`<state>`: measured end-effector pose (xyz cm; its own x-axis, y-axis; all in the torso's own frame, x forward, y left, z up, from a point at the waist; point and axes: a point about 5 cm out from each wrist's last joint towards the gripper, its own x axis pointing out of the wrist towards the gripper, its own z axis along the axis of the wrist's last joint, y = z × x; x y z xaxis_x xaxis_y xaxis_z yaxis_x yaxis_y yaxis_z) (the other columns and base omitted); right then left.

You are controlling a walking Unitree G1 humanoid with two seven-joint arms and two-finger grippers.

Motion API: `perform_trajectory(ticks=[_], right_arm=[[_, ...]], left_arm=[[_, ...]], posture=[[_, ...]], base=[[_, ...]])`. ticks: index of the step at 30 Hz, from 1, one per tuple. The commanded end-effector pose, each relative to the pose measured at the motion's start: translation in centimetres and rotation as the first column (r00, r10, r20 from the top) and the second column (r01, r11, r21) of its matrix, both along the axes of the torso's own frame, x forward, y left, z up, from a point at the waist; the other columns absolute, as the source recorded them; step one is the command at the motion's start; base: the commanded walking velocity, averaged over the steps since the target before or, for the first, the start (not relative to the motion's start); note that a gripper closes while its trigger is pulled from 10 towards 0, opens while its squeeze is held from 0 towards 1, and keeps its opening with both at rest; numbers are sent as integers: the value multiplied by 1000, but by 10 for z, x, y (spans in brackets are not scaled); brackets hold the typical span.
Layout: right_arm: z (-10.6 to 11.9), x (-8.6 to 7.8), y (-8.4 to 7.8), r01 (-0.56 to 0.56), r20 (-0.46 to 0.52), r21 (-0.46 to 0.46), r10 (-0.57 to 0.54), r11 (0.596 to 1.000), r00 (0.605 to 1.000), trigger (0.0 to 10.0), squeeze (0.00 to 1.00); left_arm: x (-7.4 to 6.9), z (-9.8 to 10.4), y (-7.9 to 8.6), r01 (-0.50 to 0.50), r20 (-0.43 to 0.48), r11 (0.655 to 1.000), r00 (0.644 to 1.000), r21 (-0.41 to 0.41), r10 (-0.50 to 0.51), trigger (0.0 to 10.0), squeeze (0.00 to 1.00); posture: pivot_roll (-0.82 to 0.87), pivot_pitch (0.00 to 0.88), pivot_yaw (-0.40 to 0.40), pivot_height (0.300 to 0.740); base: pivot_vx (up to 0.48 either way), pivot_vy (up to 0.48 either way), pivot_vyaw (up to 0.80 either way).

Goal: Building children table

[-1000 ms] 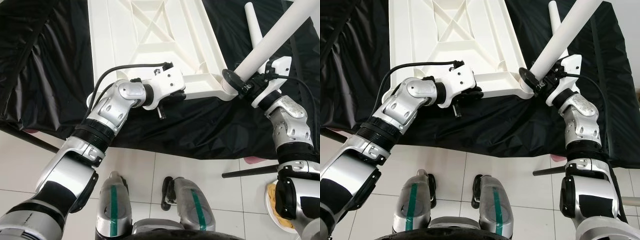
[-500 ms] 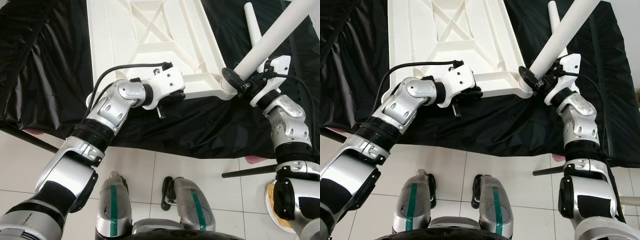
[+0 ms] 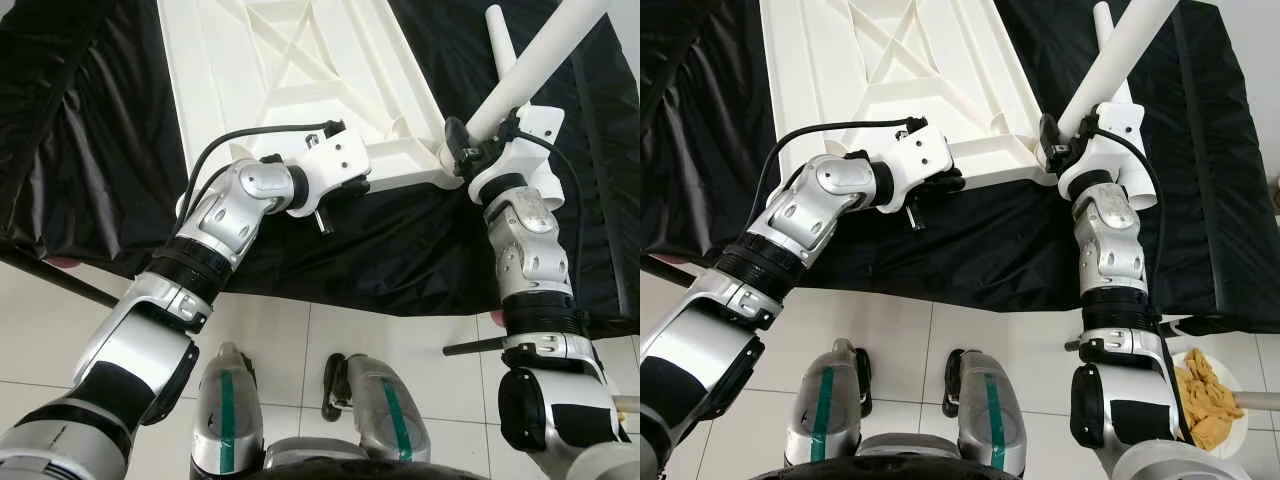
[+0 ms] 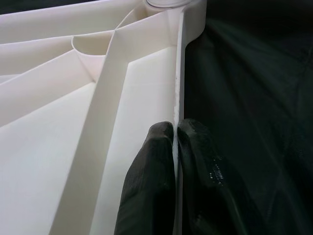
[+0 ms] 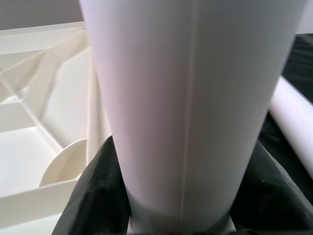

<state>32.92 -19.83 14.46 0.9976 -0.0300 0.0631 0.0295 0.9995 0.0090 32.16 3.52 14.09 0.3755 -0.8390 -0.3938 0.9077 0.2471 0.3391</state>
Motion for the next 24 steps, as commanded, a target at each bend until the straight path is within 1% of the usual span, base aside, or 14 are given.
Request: perform_trajectory(ticks=[1,2,3,4,5,6,7,9,12,16,17,20,21,24], right_arm=[[-4,-7,-18,181,-23,-24,-182,983,983,10000,0],[-3,-11,-11,259,-17,-29,-260,965,966,10000,0],[-2,-14,-7,308,-14,-30,-308,951,951,10000,0],[-3,-17,-3,359,-24,-4,-359,933,933,10000,0],[-3,-17,-3,359,-24,-4,-359,933,933,10000,0],[-4,-21,5,418,-34,20,-417,908,908,10000,0],[-4,-21,5,418,-34,20,-417,908,908,10000,0],[-4,-23,11,439,-38,35,-438,898,898,10000,0],[-3,-24,14,431,-37,30,-430,902,902,10000,0],[-2,-23,10,430,-37,26,-429,903,903,10000,0],[0,-23,8,421,-26,29,-421,906,907,10000,102],[3,-23,7,419,-15,32,-419,907,908,10000,102],[5,-23,8,385,-2,46,-385,922,923,10000,1000],[10,-24,9,321,28,77,-324,944,946,10000,1000]], left_arm=[[1,-9,9,-31,-32,999,999,34,32,10000,0],[1,-9,9,-31,-32,999,999,33,32,10000,0],[1,-9,9,-31,-32,999,999,33,32,10000,0],[1,-9,8,-30,-33,999,999,32,31,10000,0],[1,-9,8,-30,-33,999,999,32,31,10000,0],[0,-9,8,-30,-33,999,999,31,31,10000,0],[0,-9,8,-30,-33,999,999,31,31,10000,0],[0,-9,8,-31,-34,999,999,29,32,10000,0],[0,-9,8,-31,-35,999,999,28,32,10000,0],[0,-10,8,-33,-35,999,999,29,34,10000,0],[0,-10,8,-34,-34,999,999,29,35,10000,0],[0,-10,8,-35,-34,999,999,28,36,10000,0],[0,-10,8,-35,-35,999,999,27,36,10000,0],[-1,-10,8,-35,-37,999,999,26,36,10000,0]], posture=[[69,56,-68,740],[69,59,-71,740],[69,60,-71,740],[69,61,-71,740],[69,61,-71,740],[72,64,-73,740],[72,64,-73,740],[72,64,-73,740],[74,64,-72,740],[72,64,-71,740],[72,64,-71,740],[72,64,-71,740],[72,63,-75,740],[71,61,-77,740]], base=[[0,0,0],[0,0,0],[0,0,0],[0,0,0],[0,0,0],[0,0,0],[0,0,0],[0,0,0],[0,0,0],[0,0,0],[0,0,0],[0,0,0],[0,0,0],[0,0,0]])
